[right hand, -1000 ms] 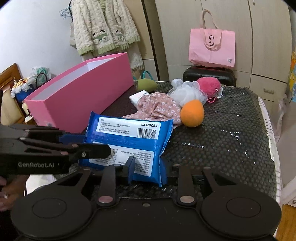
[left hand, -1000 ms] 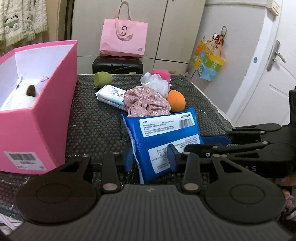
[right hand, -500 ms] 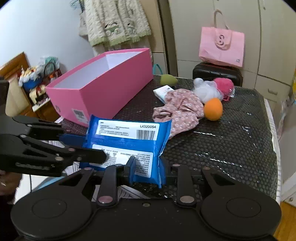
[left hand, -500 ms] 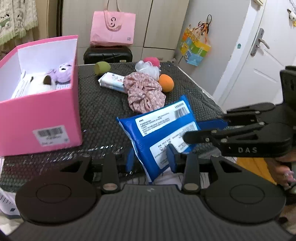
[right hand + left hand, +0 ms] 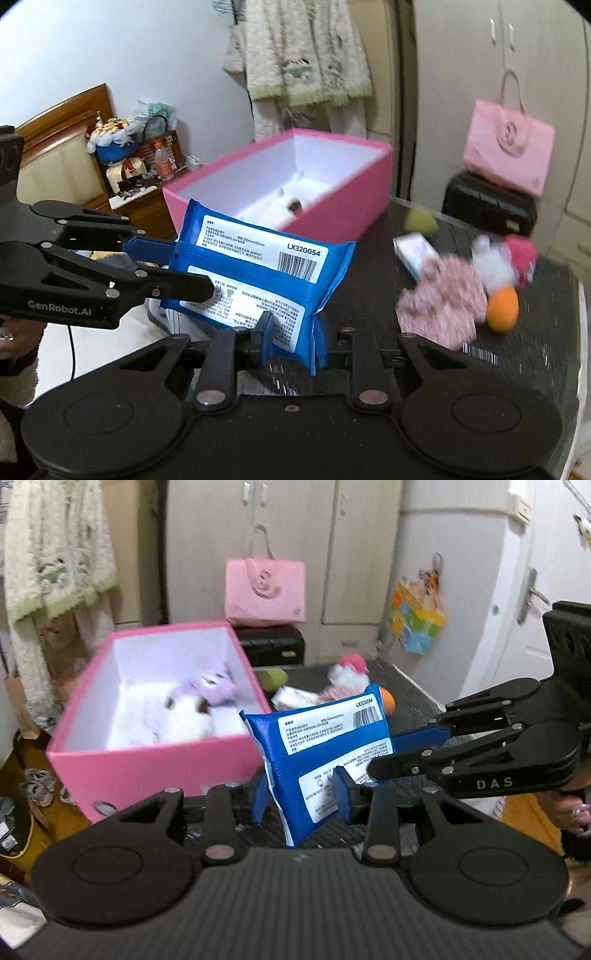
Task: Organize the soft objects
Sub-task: 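Grasp the blue wipe pack with the left gripper and lift it toward the box, then lower the blue wipe pack into the pink box and open the left gripper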
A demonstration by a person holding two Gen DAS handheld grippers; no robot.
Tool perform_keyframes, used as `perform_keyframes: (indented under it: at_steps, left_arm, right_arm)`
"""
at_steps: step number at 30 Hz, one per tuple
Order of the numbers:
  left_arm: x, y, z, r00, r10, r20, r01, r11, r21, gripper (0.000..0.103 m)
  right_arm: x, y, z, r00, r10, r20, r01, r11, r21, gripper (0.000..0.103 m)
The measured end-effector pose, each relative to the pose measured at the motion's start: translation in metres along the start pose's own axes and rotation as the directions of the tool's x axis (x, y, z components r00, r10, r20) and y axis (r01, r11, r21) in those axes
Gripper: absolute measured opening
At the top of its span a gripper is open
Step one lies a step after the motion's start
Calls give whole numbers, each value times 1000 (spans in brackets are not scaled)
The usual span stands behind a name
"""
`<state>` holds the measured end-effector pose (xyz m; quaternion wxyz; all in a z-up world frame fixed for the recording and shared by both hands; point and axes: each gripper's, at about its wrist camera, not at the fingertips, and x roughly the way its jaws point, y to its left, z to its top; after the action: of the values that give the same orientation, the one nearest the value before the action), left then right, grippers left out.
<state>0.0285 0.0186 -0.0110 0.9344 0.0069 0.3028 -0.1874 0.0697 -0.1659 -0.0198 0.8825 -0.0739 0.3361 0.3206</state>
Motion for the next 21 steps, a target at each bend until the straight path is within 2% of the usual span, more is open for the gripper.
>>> perform_keyframes:
  at_steps: [5,10,21]
  left_arm:
    - [-13,22,21,998,37,41,-36,999,-24,36]
    - [-17,46,37,990,87,114,-82,995,-53,36]
    - [29,111,63,978,176,115,-155,973,-169,36]
  right_arm:
    - [7,9,36,999,14,33,-13,1000,-25,29]
    - [25,17,72,997,34,66,-28,995,-100,31]
    - [126,-1,131,990,131,-50,-137,980,-141,31]
